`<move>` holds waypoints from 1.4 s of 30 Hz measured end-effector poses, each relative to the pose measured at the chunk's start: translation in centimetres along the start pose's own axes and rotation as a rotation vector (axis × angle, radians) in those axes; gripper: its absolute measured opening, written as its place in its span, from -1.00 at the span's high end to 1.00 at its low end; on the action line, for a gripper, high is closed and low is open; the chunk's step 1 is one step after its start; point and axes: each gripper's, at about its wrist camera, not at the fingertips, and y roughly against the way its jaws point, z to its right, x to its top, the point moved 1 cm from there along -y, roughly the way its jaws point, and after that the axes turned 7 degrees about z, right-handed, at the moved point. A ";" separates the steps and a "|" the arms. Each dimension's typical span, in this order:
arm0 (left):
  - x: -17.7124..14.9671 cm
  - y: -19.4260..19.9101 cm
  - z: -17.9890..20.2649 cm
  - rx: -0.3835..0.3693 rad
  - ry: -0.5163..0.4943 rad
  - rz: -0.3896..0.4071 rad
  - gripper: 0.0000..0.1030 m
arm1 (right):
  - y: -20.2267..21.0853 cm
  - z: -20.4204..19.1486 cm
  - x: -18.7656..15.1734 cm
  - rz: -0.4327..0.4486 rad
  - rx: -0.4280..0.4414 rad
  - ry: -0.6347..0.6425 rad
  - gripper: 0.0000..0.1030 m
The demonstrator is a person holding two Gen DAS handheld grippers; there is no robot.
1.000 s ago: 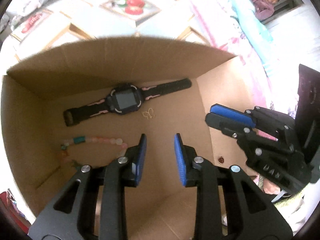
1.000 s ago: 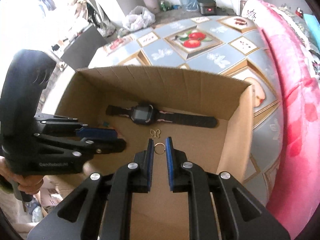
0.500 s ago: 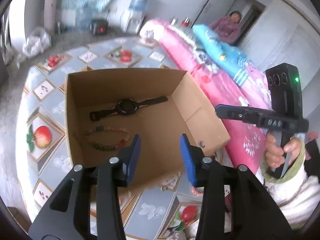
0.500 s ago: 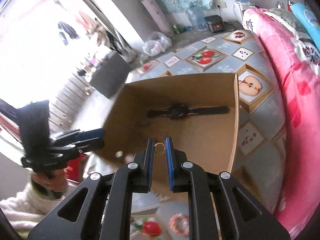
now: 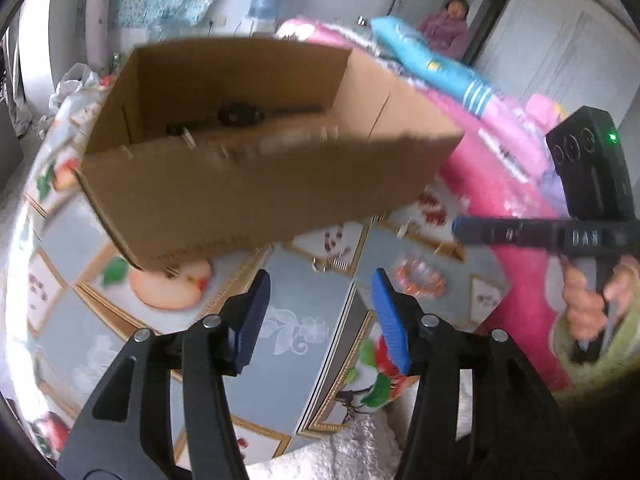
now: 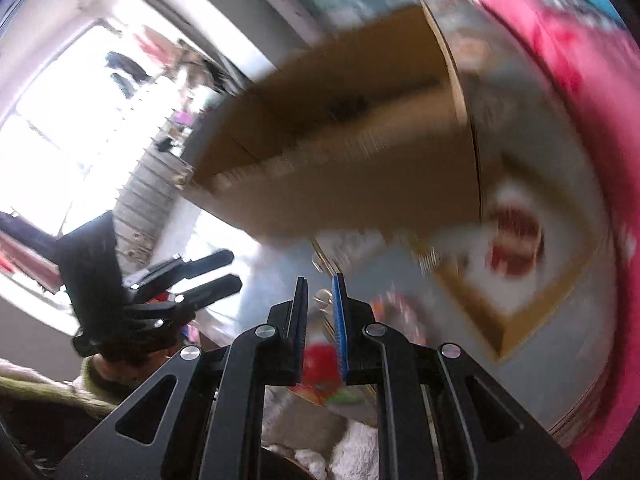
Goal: Organize jewelry
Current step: 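Move both tools back over the table, keeping the ring in the right gripper, then grasp a second small gold ring with the left gripper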
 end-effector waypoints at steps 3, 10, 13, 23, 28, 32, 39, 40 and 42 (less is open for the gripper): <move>-0.6 -2.0 0.7 0.034 -0.057 -0.002 0.11 | -1.9 0.4 -1.4 -0.033 -0.011 -0.026 0.74; -0.9 -5.3 1.5 0.091 -0.219 -0.026 0.35 | -2.7 -0.4 -0.6 -0.019 -0.031 0.044 0.74; -0.5 -5.3 0.8 0.094 -0.199 -0.036 0.38 | -2.8 -0.3 -0.3 -0.017 -0.035 0.057 0.74; -2.3 -2.7 2.1 -0.058 -0.187 -0.058 0.38 | -4.2 -1.4 -2.4 -0.083 -0.058 0.196 0.74; -4.2 -3.7 4.6 -0.078 -0.307 -0.124 0.37 | -4.0 -0.7 -2.7 -0.077 -0.062 0.166 0.74; -4.6 -4.1 5.4 -0.040 -0.379 -0.121 0.37 | -4.0 -0.8 -2.9 -0.071 -0.061 0.157 0.74; -4.9 -4.5 6.3 -0.010 -0.455 -0.122 0.81 | -2.3 -0.3 -3.5 -0.049 -0.056 0.160 0.74; -4.9 -4.5 6.4 -0.007 -0.464 -0.122 0.81 | -2.3 -0.3 -3.5 -0.045 -0.057 0.159 0.74; -4.9 -4.6 6.5 -0.002 -0.470 -0.121 0.81 | -1.9 -0.1 -3.5 -0.038 -0.058 0.156 0.74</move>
